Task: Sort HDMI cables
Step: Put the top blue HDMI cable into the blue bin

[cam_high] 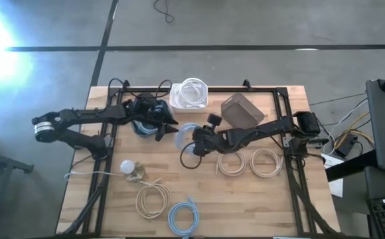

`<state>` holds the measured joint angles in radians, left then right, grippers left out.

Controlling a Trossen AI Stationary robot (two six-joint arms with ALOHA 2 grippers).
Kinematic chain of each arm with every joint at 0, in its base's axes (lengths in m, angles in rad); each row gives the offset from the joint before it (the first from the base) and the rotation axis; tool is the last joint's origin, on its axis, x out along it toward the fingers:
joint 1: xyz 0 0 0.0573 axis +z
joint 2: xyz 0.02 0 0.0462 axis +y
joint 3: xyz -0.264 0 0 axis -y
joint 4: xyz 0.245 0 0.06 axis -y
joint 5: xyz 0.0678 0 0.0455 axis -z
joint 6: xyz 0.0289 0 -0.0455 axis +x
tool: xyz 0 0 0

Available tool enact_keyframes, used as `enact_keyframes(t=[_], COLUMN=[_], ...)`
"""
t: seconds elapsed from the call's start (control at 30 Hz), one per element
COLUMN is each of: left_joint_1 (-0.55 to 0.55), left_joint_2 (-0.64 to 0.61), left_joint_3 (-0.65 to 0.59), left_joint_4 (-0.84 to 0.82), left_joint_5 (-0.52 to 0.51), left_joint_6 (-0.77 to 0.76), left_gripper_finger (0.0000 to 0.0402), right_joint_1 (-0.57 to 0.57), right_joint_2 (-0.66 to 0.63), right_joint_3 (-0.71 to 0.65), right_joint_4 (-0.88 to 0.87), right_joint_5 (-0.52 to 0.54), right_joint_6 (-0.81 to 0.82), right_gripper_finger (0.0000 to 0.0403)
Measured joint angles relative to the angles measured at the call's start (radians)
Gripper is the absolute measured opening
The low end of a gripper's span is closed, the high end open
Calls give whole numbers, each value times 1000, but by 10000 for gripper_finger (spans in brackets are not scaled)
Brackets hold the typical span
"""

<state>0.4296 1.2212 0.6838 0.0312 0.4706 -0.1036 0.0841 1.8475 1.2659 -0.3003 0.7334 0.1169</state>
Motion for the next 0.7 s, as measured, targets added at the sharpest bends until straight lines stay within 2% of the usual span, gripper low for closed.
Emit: enact_keyframes(t=[0.13,0.47,0.7], left_joint_1=[-2,-2,-2], left_joint_2=[49,131,136], left_joint_3=[0,0,-1], left_joint_4=[19,12,21], left_joint_5=[2,-52,-12], left_joint_6=[-10,5,2], left_gripper_finger=[202,202,202], right_joint_1=[0,2,-4], right_joint_2=[0,0,12], right_joint_3=[0,-3,-4], right_joint_4=[68,69,75], right_joint_5=[-1,-13,-60], right_joint_6=[-63,-69,-72], right_gripper_finger=[13,13,13])
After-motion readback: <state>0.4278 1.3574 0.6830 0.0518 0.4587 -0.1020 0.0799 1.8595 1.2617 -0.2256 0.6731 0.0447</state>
